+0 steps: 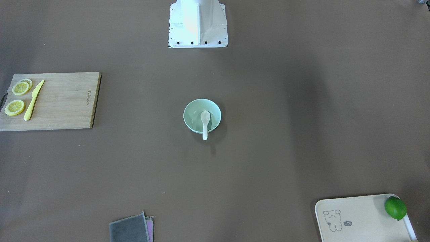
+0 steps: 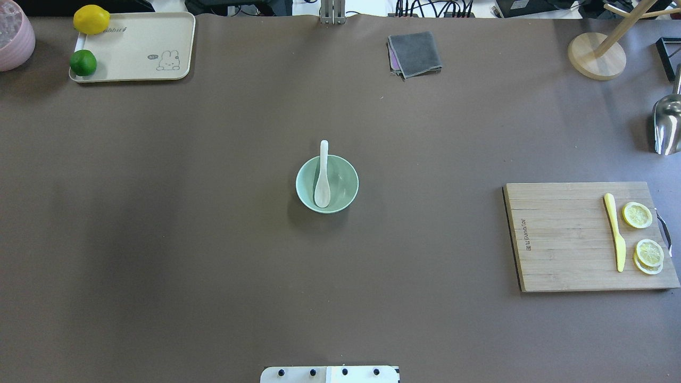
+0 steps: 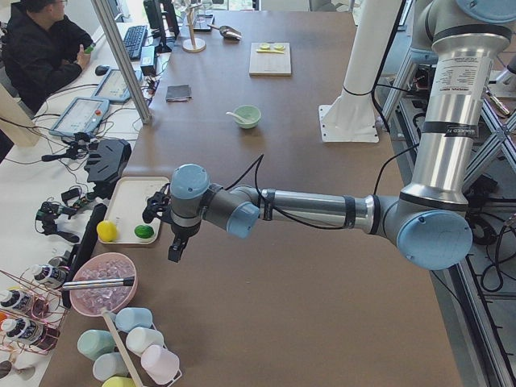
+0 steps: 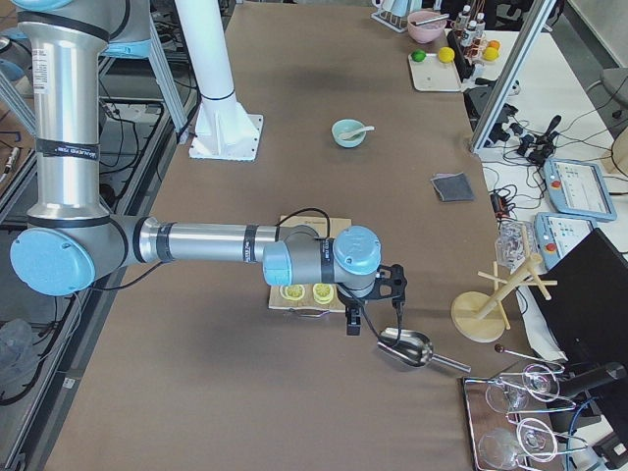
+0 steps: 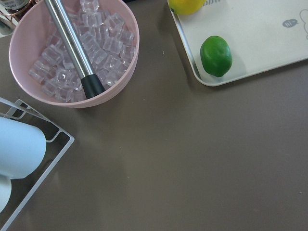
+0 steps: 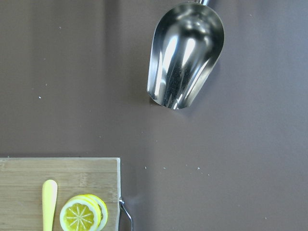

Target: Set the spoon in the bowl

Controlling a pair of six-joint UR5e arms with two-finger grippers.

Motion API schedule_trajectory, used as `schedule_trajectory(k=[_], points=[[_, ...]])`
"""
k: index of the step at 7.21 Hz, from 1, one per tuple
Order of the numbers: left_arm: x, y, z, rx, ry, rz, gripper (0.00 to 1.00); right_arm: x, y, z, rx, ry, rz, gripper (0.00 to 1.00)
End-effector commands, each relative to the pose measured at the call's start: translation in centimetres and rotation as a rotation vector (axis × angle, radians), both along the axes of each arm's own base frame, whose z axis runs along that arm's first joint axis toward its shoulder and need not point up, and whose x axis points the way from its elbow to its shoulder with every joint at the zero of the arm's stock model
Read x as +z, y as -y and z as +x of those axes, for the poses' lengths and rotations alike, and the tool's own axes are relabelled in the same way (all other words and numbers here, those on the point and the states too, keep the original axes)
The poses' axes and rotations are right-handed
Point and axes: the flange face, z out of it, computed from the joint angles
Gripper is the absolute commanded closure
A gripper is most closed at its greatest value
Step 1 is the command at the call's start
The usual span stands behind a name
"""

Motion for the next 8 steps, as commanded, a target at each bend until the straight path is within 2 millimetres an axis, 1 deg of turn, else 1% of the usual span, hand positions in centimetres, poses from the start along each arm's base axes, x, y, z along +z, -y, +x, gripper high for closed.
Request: schedule_trajectory(k=[1,2,3,4,5,6,7,8], points=[[-2.6,-1.5,-0.7,-0.001,-0.030,-0.083,0.02,-2.4,-1.1,1.5,-0.009,-0.046,-0.048,0.00],[-0.5,-3.2,-0.9,-0.001,-0.028,-0.108,0.02,-3.2,-1.9,1.9,-0.019,-0.094,-0.081,0.00],[0.3,-3.9,-1.3,-0.008,-0.019,-0.121,0.02,-2.8,-2.1,2.2,-0.026,-0.155,-0.096,0.00],[0.0,-4.3,-1.9,-0.019,-0.019,-0.115,0.02,-2.5,-2.1,2.0,-0.022,-0.141,-0.114,0.00],[0.7,-4.5,-1.7,-0.017,-0.018,-0.129,0.02,-2.4,-2.2,1.9,-0.018,-0.139,-0.121,0.00],[0.7,-4.5,-1.6,-0.016,-0.018,-0.130,0.02,-1.9,-2.3,1.9,-0.016,-0.134,-0.130,0.00],[0.7,-4.5,-1.6,-0.015,-0.017,-0.130,0.02,-0.3,-2.3,1.7,-0.017,-0.116,-0.160,0.00],[0.6,-4.5,-1.6,-0.015,-0.017,-0.128,0.02,0.6,-2.2,1.5,-0.019,-0.091,-0.175,0.00]])
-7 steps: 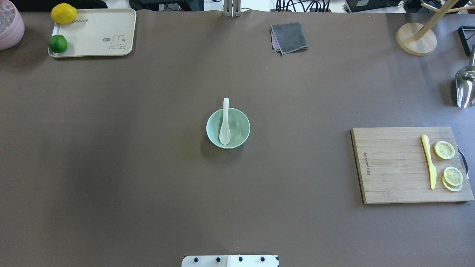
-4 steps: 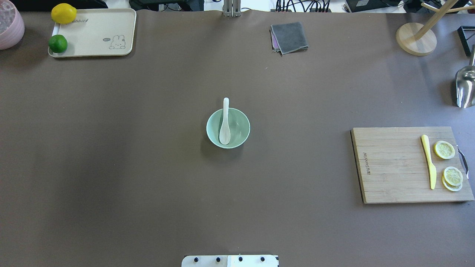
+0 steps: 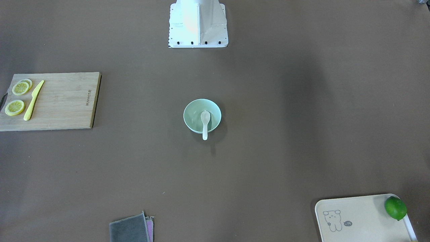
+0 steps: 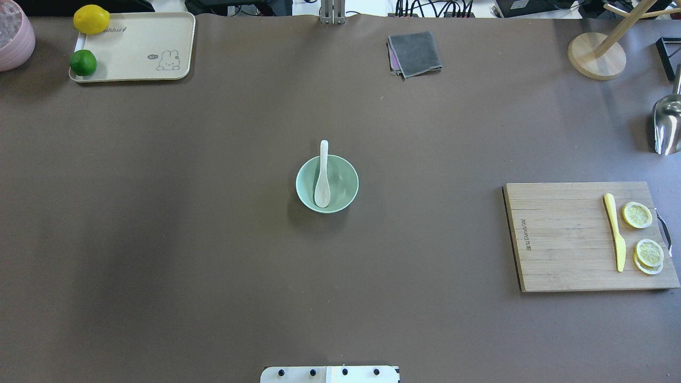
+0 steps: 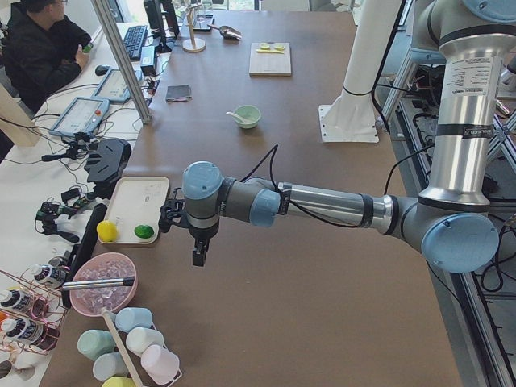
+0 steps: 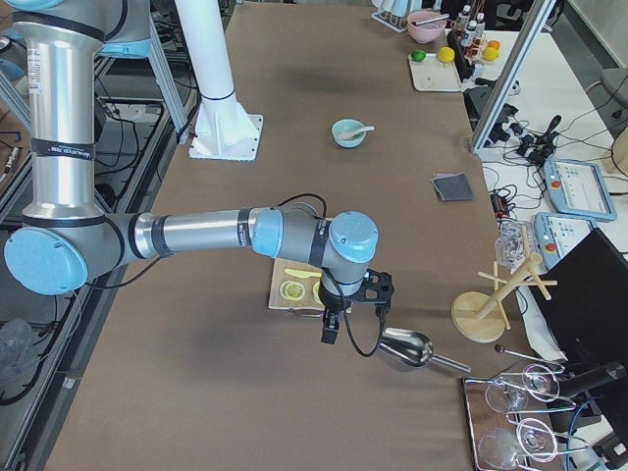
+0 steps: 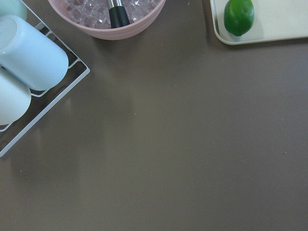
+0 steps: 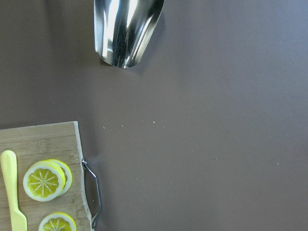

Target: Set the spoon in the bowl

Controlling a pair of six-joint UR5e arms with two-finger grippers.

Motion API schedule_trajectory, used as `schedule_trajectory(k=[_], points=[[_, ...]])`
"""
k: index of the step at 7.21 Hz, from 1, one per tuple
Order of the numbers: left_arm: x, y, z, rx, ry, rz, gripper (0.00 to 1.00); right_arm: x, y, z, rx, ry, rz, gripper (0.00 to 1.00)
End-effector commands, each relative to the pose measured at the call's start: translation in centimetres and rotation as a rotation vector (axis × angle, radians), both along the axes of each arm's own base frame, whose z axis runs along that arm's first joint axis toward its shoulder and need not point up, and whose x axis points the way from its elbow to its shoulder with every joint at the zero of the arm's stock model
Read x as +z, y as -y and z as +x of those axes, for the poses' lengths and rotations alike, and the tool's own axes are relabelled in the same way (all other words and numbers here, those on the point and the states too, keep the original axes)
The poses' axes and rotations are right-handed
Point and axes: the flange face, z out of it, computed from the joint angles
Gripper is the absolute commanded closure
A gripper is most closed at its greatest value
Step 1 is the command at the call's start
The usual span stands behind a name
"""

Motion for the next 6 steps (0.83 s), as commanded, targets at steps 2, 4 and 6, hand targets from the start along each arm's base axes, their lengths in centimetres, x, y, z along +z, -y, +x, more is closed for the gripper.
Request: schedule_trajectory(k=[2,4,6], points=[[-0.11,0.12,0.03,0.000,0.002,0.002,0.02,1.26,0.05,-0.26,0.002,0.029,-0.022,0.00],[-0.50,0.38,0.04,0.000,0.002,0.009,0.02,0.90,0.38,-0.31,0.001,0.028,-0.013,0.00],[-0.53,0.38,0.05,0.001,0.000,0.011,0.02,0.76,0.46,-0.31,-0.001,0.029,-0.008,0.00]])
